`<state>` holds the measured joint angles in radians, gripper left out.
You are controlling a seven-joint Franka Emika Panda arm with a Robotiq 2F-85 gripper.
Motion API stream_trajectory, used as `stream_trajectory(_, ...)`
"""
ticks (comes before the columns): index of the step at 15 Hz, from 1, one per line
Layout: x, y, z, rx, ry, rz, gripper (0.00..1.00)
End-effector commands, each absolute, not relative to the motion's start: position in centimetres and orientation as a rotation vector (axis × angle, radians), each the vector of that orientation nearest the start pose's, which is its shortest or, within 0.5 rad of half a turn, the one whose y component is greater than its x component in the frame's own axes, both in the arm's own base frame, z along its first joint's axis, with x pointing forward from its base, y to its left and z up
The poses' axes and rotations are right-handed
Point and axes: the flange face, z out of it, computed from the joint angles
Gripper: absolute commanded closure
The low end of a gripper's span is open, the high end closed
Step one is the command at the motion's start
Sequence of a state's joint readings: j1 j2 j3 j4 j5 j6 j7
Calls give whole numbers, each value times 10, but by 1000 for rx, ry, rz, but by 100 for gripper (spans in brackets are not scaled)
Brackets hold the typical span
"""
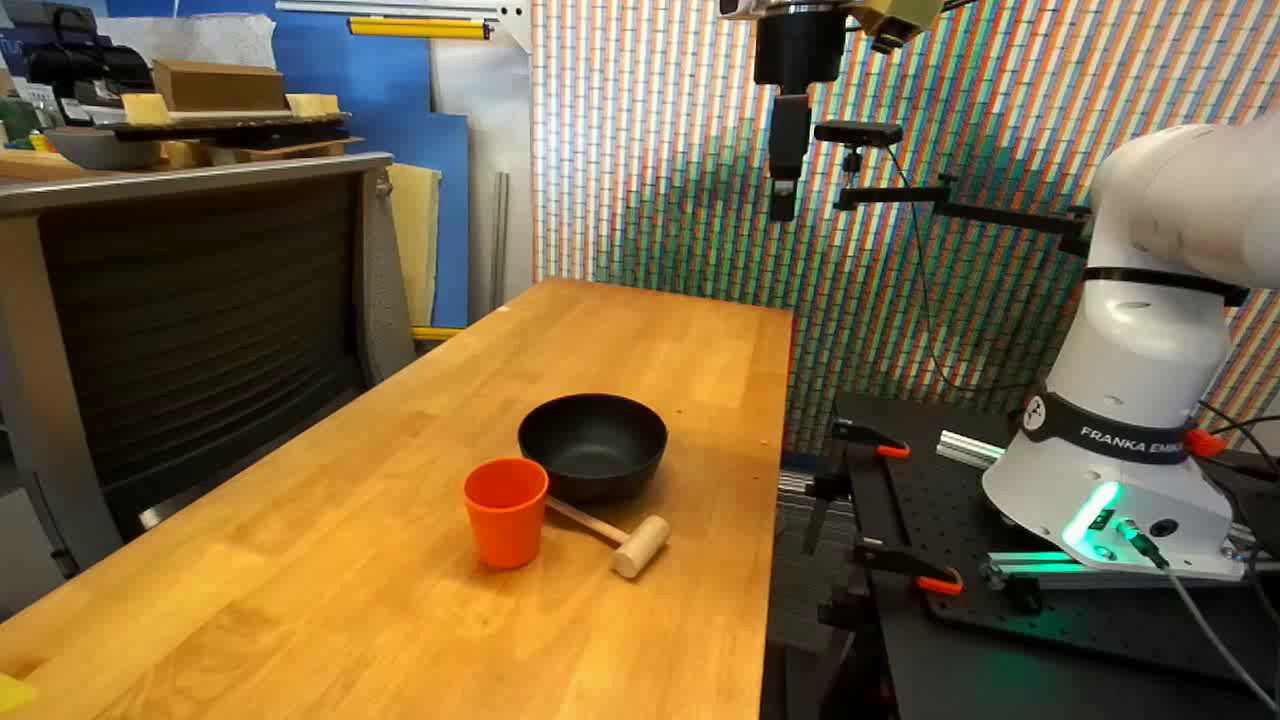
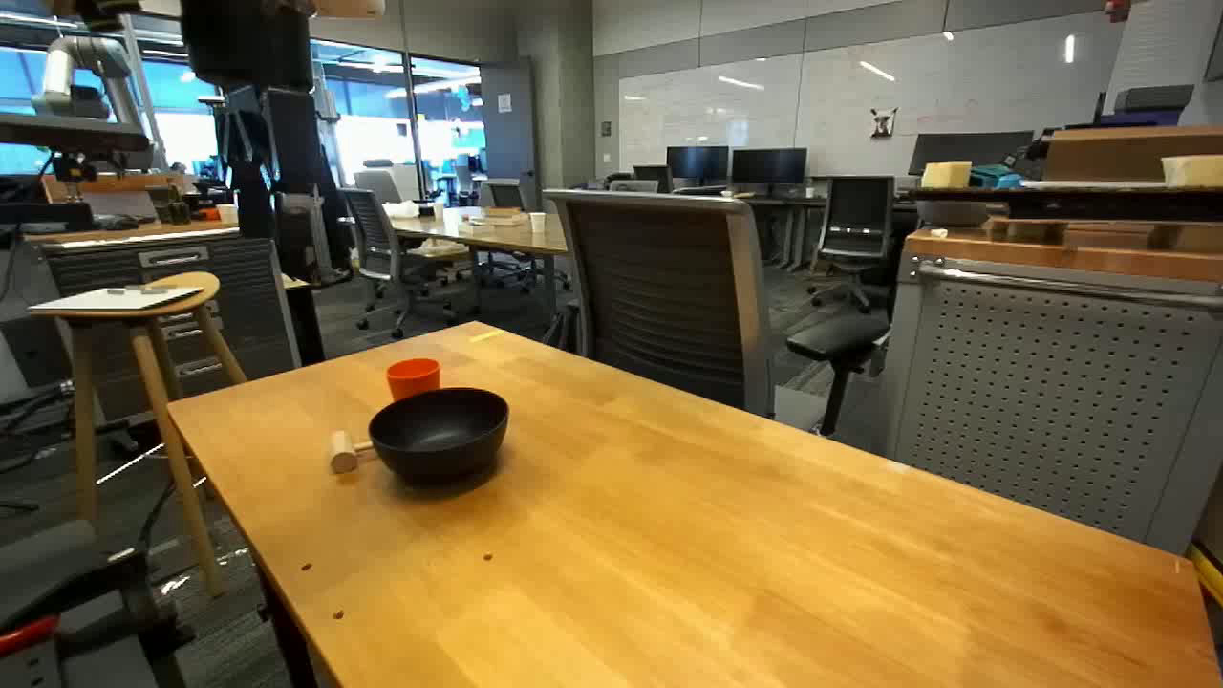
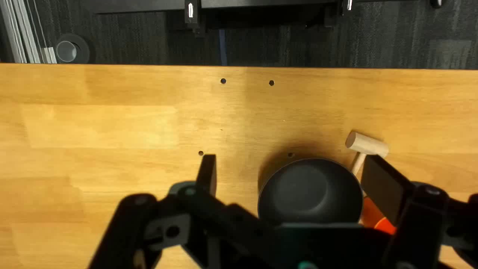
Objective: Put the cup in the bowl
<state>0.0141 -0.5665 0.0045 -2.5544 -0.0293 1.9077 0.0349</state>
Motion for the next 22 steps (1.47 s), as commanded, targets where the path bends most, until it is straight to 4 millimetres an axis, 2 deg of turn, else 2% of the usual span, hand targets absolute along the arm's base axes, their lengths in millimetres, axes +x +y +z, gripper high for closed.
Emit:
stream_trajectory(1, 364, 5, 451, -3171, 10, 125, 0)
stream_trajectory(8, 365, 5, 453, -3171, 10, 118, 0)
stream_trajectory(10, 378, 9, 440, -3179, 120, 51, 0)
stream_trajectory(12, 398, 32, 424, -3164, 204, -81, 0)
stream_trajectory(15, 435, 82, 387, -3144, 238, -228, 0)
stream_trajectory(19, 473, 141, 327, -3136, 221, -274, 0)
stream_trajectory(22, 496, 168, 285, -3183, 187, -256, 0)
